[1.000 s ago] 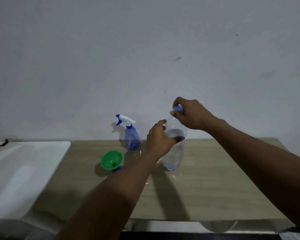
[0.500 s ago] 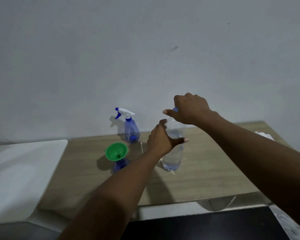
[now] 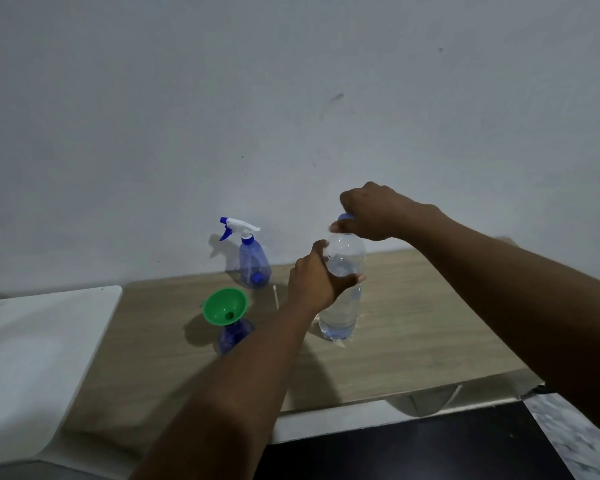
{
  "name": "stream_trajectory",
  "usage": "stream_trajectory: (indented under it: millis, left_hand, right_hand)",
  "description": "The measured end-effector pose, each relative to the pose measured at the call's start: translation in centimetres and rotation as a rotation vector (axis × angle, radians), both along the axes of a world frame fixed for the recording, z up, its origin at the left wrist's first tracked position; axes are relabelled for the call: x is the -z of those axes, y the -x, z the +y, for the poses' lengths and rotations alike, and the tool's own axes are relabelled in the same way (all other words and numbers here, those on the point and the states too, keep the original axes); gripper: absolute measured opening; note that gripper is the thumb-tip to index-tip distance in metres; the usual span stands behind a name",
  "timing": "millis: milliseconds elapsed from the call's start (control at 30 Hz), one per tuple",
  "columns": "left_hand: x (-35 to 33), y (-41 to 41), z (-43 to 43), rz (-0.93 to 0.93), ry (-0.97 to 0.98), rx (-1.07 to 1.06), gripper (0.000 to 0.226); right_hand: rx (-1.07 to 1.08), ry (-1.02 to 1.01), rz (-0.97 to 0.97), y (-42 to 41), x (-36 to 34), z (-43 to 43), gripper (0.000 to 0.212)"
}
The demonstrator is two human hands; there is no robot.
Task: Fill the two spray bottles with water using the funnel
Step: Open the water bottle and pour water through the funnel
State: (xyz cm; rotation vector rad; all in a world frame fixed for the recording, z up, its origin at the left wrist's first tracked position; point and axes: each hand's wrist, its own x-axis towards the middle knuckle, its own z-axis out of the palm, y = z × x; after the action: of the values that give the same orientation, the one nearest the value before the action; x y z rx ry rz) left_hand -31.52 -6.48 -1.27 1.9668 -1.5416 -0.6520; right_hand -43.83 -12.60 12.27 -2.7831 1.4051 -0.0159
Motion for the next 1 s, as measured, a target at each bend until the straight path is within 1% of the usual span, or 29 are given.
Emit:
stream_trajectory:
  millis: [100, 133, 167, 233, 267, 333, 367, 433, 467, 567, 667, 733, 800, 867, 933, 1000]
  left_hand:
    - [0.1, -0.1, 0.5, 0.035, 0.015, 0.015, 0.097]
    - [0.1, -0.1, 0.6, 0.041, 0.022, 0.017, 0.096]
    - [0.1, 0.0, 0.6, 0.036, 0.027, 0.013, 0.096]
    - [0.0, 0.0, 0.6, 0.017, 0.028, 0.001, 0.097]
    - [0.0, 0.0, 0.5, 0.014, 0.022, 0.007, 0.098]
    - [-0.1, -0.1, 0.5, 0.005, -0.001, 0.035, 0.097]
    - [-0.1, -0.1, 0.5, 0.000, -0.010, 0.042, 0.095]
    - [-0.3, -0.1, 0.6, 0.012, -0.005, 0.044, 0.092]
    - [-0.3, -0.1, 0.6, 0.016, 0.001, 0.043, 0.092]
    - [-0.3, 0.0, 0.6, 0.021, 0.000, 0.030, 0.093]
    - [-0.1, -0.1, 0.8, 0.071, 0.027, -0.001, 0.098]
    - [0.2, -0.1, 0.9, 0.087, 0.044, -0.018, 0.100]
    - [0.4, -0.1, 0.9, 0.091, 0.074, -0.041, 0.101]
    - [0.6, 0.0, 0.9, 0.096, 0.088, -0.047, 0.102]
    - [0.8, 0.0, 1.0, 0.092, 0.100, -0.054, 0.102]
    - [1.1, 0.0, 0.9, 0.086, 0.124, -0.067, 0.099]
  right_hand:
    - [-0.091, -0.134, -0.013, 0.2, -0.8, 0.0, 0.028]
    - [-0.106, -0.171, -0.002, 0.2, -1.2, 0.1, 0.029]
    - [-0.100, -0.191, 0.016, 0.2, -1.4, 0.1, 0.038]
    - [-0.023, -0.131, 0.065, -0.1, -1.2, 0.1, 0.057]
    - [0.011, -0.063, 0.089, -0.4, -1.0, 0.1, 0.057]
    - [-0.005, 0.021, 0.089, -0.8, -0.5, 0.0, 0.044]
    - [-0.042, 0.003, 0.069, -0.8, -0.5, -0.1, 0.037]
    - [-0.123, -0.105, 0.024, -0.5, -0.9, 0.0, 0.023]
    - [-0.159, -0.140, 0.006, -0.3, -1.2, -0.1, 0.019]
    - [-0.185, -0.156, -0.070, 0.6, -1.9, -0.5, 0.022]
    - [-0.131, -0.199, -0.306, 2.2, -2.0, -1.0, 0.027]
    - [-0.036, -0.189, -0.469, 3.7, -0.4, -1.7, 0.030]
    - [0.092, -0.157, -0.536, 5.5, 3.1, -2.5, 0.033]
    - [0.208, -0.217, -0.484, 7.2, 8.2, -3.0, 0.032]
    - [0.306, -0.338, -0.377, 8.7, 13.4, -2.8, 0.030]
    - [0.365, -0.417, -0.285, 9.9, 18.0, -2.3, 0.028]
